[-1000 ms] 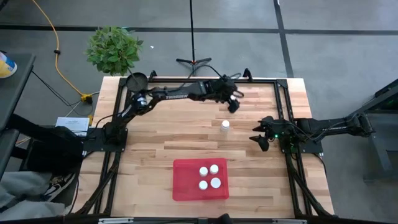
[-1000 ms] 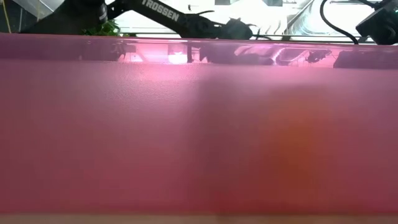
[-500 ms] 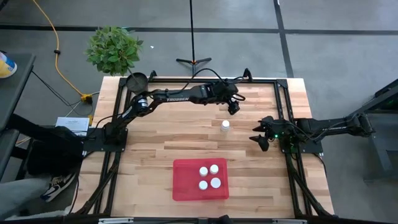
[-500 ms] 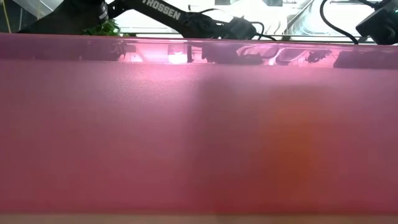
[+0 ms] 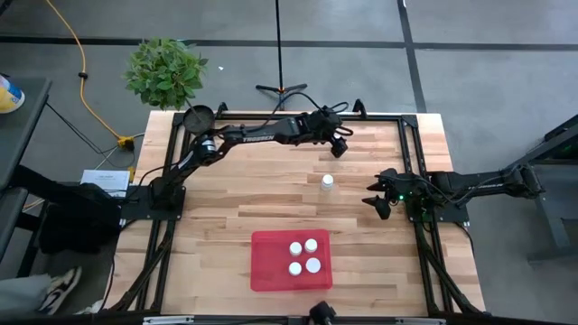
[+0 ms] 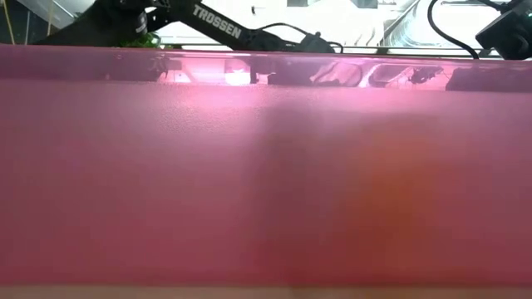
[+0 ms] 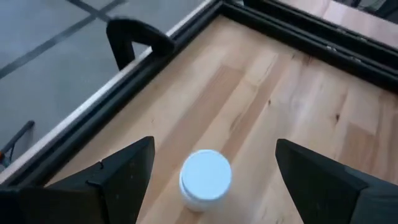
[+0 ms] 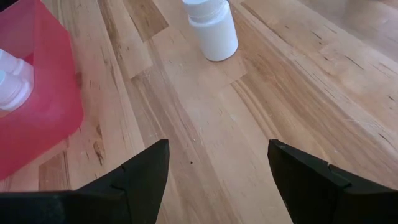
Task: Pick and place pill bottles into a basket
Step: Put the white pill bottle into the pink bin
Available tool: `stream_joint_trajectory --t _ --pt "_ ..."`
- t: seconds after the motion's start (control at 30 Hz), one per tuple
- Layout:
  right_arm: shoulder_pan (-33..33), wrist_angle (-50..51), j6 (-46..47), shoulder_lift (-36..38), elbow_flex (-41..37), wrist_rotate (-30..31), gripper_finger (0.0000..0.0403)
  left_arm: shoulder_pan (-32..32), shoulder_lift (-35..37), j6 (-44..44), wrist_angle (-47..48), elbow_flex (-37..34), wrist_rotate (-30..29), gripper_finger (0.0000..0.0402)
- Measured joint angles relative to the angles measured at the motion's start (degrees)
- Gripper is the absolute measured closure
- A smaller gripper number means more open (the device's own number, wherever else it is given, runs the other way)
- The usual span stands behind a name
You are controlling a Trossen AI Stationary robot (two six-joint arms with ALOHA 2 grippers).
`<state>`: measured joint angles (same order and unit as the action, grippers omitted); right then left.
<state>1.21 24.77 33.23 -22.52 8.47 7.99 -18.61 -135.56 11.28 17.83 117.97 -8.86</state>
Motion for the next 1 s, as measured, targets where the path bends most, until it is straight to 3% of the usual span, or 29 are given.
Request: stream_joint_trajectory --t 1.0 --pt "0.0 0.0 -0.1 0.0 0.0 0.0 0.0139 -0.5 -5.2 -0.6 -1.3 0.0 0.6 0.0035"
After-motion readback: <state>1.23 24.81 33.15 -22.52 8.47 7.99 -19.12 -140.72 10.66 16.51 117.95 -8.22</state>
